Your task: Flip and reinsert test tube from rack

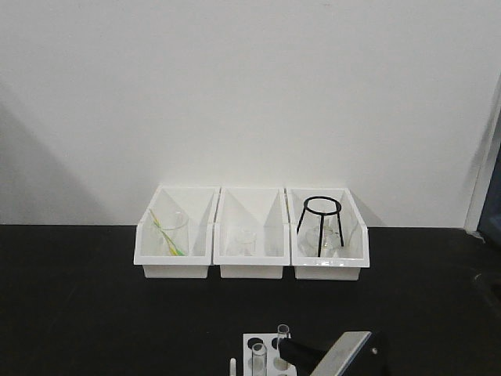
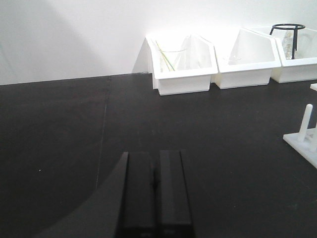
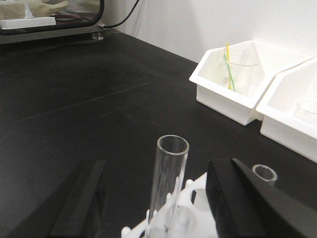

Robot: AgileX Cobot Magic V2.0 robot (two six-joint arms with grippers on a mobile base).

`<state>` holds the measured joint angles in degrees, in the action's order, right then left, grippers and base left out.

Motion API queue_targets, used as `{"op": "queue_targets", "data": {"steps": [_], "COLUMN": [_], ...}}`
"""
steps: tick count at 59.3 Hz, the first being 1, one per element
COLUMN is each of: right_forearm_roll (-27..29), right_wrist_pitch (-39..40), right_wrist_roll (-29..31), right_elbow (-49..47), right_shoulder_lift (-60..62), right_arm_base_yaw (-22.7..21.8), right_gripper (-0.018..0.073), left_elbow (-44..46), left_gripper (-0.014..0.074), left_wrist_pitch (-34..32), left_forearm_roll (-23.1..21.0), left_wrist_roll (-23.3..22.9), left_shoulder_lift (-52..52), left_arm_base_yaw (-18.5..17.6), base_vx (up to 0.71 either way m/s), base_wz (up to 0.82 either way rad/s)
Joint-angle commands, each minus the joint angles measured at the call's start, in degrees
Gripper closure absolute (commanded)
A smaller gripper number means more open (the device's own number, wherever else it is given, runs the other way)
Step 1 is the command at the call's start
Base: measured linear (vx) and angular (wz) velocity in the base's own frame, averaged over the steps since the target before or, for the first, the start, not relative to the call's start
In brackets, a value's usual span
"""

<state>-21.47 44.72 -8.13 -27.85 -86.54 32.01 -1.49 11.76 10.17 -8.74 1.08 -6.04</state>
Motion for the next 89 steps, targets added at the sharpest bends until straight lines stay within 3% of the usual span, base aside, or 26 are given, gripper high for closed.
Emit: {"op": "queue_targets", "data": {"steps": [1, 27, 33, 48, 63, 72, 82, 89], "right_forearm_roll": [0.03, 0.26, 0.32, 0.32, 0.82, 1.79, 1.72, -3.84], "right_wrist_pitch": [7.69, 13.43, 13.43, 13.38, 12.7, 6.11, -11.04, -23.13], "right_wrist_roll": [0.55, 0.55, 0.55, 0.55, 0.15, -0.06, 0.02, 5.98], "right_elbow": [-2.67, -5.86, -5.86, -5.86, -6.1, -10.12, -19.92, -26.02], "right_shoulder_lift": [-1.2, -9.96, -9.96, -9.64, -3.63, 6.47, 15.46, 18.52], "right_arm_base_yaw": [0.05, 0.05, 0.05, 0.05, 0.05, 0.05, 0.05, 0.05], "right_gripper": [0.0085, 0.0113, 0.0205, 0.0572, 0.0575, 0.0573, 0.0573, 0.0571], "left_elbow": [0.23, 0.23, 0.23, 0.23, 0.23, 0.23, 0.23, 0.23], "left_gripper": [0.0602, 0.0602, 0.0602, 0.0602, 0.0602, 0.0602, 0.0602, 0.0602], "left_wrist_pitch": [-4.41, -4.41, -4.41, -4.41, -4.41, -4.41, -4.41, -4.41], "left_forearm_roll": [-0.27, -0.27, -0.27, -0.27, -0.27, -0.27, -0.27, -0.27], "left_wrist_roll": [-0.5, -0.5, -0.5, -0.5, -0.5, -0.5, -0.5, -0.5], "left_shoulder_lift": [0.46, 0.46, 0.46, 0.46, 0.46, 0.46, 0.46, 0.46], "left_arm_base_yaw": [-0.01, -0.01, -0.01, -0.01, -0.01, -0.01, -0.01, -0.01], "base_vx": [0.0, 0.0, 0.0, 0.0, 0.0, 0.0, 0.0, 0.0], "base_wz": [0.0, 0.0, 0.0, 0.0, 0.0, 0.0, 0.0, 0.0]}}
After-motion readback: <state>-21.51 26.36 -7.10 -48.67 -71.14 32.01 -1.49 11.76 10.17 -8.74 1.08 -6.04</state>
